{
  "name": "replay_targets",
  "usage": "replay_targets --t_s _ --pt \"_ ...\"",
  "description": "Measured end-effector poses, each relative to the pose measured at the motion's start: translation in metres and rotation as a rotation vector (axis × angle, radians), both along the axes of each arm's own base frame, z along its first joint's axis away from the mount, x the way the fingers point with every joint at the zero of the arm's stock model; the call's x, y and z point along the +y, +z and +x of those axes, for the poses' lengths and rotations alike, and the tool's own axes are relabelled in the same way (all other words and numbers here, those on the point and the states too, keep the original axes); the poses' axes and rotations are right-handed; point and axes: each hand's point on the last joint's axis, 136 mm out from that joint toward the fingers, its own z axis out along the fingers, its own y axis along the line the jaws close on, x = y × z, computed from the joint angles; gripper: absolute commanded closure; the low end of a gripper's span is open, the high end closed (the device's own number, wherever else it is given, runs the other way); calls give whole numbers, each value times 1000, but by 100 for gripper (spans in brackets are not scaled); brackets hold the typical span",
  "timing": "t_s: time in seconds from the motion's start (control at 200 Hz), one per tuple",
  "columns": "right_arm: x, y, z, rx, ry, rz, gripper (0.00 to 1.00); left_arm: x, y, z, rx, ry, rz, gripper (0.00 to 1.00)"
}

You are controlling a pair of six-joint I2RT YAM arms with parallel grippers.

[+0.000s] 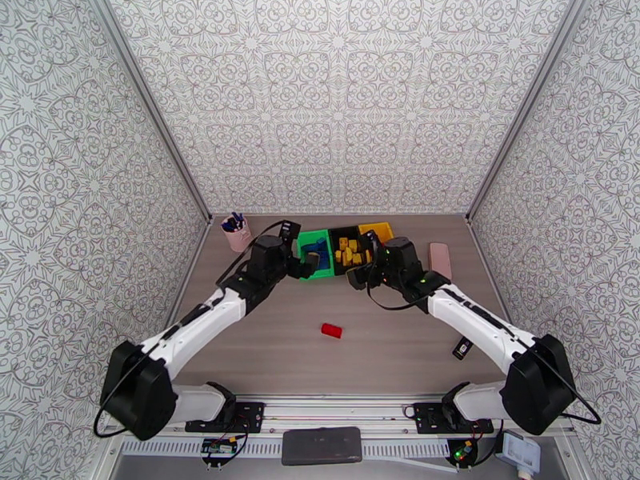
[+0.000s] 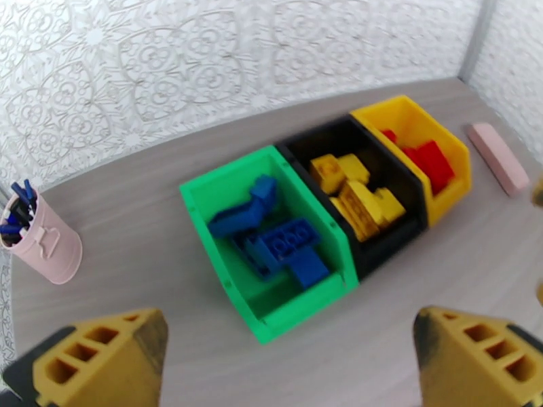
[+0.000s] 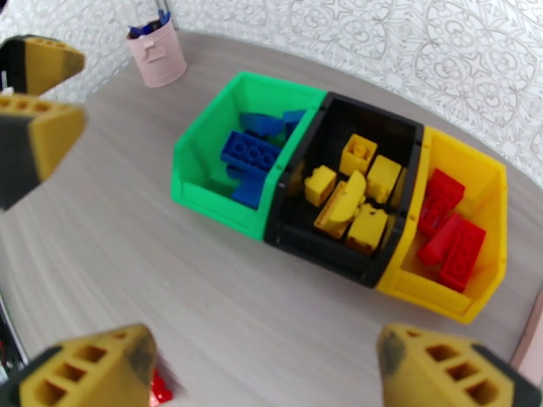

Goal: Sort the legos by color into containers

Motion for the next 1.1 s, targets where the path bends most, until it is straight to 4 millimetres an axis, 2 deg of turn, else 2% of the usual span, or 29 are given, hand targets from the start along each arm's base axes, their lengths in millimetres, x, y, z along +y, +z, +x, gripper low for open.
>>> replay_targets --t_s 0.13,0.265,0.43,0.59,0.78,1.1 --pt "1 -8 -8 9 31 -25 11 -9 2 -54 -44 -163 46 0" --pt "12 -18 -22 30 83 -52 11 -15 1 -106 -92 -332 77 0" --pt "40 -40 -42 70 173 -93 11 -13 -9 -151 -116 -470 90 0" --pt "65 -76 -65 137 261 -160 11 -9 -21 -172 -89 -533 86 0" --pt "86 -112 -93 191 348 -248 11 -8 -30 -183 -65 -568 77 0" --pt "89 -153 -103 244 396 -343 21 -9 -38 -186 -47 -581 76 0"
